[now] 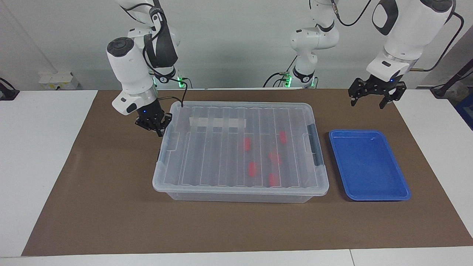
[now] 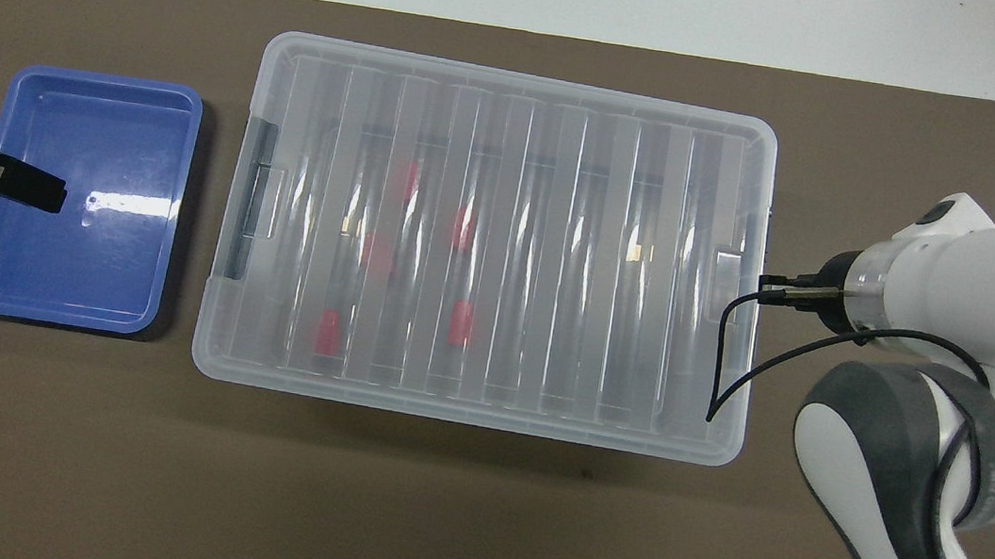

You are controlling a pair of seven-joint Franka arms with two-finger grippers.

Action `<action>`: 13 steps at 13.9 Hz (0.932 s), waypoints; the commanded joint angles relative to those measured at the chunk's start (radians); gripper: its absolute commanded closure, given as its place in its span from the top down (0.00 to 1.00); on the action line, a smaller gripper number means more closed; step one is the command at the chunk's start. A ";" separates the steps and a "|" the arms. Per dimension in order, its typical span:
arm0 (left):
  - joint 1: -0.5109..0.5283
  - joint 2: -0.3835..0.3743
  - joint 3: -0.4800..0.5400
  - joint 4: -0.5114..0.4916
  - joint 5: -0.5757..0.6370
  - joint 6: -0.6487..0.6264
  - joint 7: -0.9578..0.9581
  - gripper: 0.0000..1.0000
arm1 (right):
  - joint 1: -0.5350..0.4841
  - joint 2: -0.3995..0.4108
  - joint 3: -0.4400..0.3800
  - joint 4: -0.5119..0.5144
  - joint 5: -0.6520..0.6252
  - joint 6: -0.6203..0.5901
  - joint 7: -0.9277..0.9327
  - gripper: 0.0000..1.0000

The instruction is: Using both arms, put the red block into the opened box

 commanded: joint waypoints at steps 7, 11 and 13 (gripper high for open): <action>-0.027 -0.027 0.015 -0.043 0.011 0.044 0.000 1.00 | -0.110 -0.031 -0.008 0.183 -0.022 -0.259 0.174 0.98; -0.029 -0.027 0.016 -0.057 0.011 0.092 -0.002 1.00 | -0.124 0.027 -0.005 0.360 -0.109 -0.400 0.174 0.99; -0.027 -0.013 0.016 -0.046 0.006 0.106 -0.002 1.00 | -0.125 0.044 -0.008 0.412 -0.092 -0.447 0.174 1.00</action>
